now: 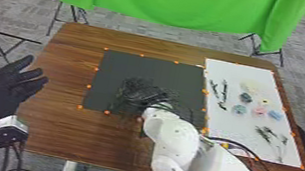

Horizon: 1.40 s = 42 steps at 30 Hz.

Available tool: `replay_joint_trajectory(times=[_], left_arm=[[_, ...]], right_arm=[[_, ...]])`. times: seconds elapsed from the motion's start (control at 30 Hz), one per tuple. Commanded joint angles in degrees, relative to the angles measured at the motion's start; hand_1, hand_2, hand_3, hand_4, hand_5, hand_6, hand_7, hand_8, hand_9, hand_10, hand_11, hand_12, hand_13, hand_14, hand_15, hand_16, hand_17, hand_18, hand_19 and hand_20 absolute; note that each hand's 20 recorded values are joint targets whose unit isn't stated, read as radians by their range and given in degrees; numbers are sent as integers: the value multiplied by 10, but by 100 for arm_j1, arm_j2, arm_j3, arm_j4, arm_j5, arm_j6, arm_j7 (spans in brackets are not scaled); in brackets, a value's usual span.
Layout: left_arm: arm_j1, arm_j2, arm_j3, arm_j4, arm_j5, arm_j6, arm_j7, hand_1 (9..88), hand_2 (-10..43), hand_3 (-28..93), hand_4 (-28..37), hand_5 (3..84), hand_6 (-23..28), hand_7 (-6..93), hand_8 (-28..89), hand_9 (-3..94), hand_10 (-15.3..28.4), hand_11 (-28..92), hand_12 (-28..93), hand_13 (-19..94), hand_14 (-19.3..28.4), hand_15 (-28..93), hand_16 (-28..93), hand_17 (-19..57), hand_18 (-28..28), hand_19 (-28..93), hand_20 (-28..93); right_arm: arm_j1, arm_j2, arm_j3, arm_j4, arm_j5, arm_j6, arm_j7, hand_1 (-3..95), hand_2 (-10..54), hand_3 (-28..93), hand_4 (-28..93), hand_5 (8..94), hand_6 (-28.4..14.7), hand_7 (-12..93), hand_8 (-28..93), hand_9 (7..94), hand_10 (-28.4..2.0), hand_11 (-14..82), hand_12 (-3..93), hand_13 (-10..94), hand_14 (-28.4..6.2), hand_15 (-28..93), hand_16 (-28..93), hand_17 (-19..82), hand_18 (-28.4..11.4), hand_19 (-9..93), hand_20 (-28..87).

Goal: Arrange flowers

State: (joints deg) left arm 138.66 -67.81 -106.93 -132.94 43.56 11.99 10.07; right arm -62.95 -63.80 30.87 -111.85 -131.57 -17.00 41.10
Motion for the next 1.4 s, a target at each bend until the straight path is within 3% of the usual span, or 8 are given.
replay_joint_trajectory(times=[0.03, 0.3, 0.43, 0.57, 0.83, 1.4], left_arm=[[318, -3, -16, -87, -65, 177, 222, 243, 58, 815, -195, 375, 95, 136, -98, 364, 203, 269, 95, 269, 271, 495, -95, -85, 245, 602, -61], [471, 12, -9, -126, -95, 238, 355, 243, 58, 815, -196, 376, 96, 135, -98, 364, 202, 270, 95, 269, 271, 495, -95, -84, 244, 602, -61], [488, 69, 20, -130, -119, 287, 440, 243, 58, 814, -196, 375, 95, 136, -98, 364, 203, 269, 95, 269, 270, 494, -95, -85, 245, 603, -61], [438, 83, 35, -114, -95, 247, 400, 244, 59, 813, -196, 375, 96, 136, -98, 365, 203, 269, 95, 269, 271, 494, -96, -85, 244, 602, -61], [367, 171, 121, -69, -104, 241, 449, 243, 59, 814, -195, 375, 95, 136, -98, 365, 203, 268, 95, 269, 271, 493, -96, -85, 244, 602, -61], [337, 188, 165, -70, -105, 241, 493, 243, 58, 815, -194, 375, 95, 136, -98, 364, 202, 268, 95, 269, 271, 494, -95, -85, 244, 602, -61]], right_arm=[[-416, 950, 1124, -574, 105, 49, 384, 171, 38, 877, -212, 670, -83, 158, -121, 608, -245, 547, 204, 603, -185, 866, 115, 265, -283, 932, 410], [-1455, 1837, 2075, -932, 255, 625, 861, 202, 21, 858, -221, 663, -95, 147, -118, 633, -236, 527, 195, 633, -172, 848, 112, 319, -284, 932, 427], [-1891, 2097, 2538, -1022, 330, 609, 1202, 210, 3, 850, -224, 662, -105, 139, -115, 638, -236, 525, 195, 642, -171, 844, 116, 332, -284, 932, 440], [-2361, 2385, 2963, -1057, 342, 652, 1407, 220, -1, 835, -225, 663, -106, 136, -112, 640, -236, 524, 197, 647, -171, 842, 119, 337, -284, 932, 444], [-3385, 2913, 3785, -1233, 335, 753, 1655, 240, -19, 825, -223, 661, -108, 137, -111, 642, -234, 528, 198, 650, -168, 843, 122, 343, -284, 932, 449], [-4604, 2941, 4910, -1383, 631, 397, 1942, 277, -55, 819, -232, 673, -124, 121, -106, 641, -236, 523, 190, 650, -167, 842, 121, 344, -284, 932, 447]])
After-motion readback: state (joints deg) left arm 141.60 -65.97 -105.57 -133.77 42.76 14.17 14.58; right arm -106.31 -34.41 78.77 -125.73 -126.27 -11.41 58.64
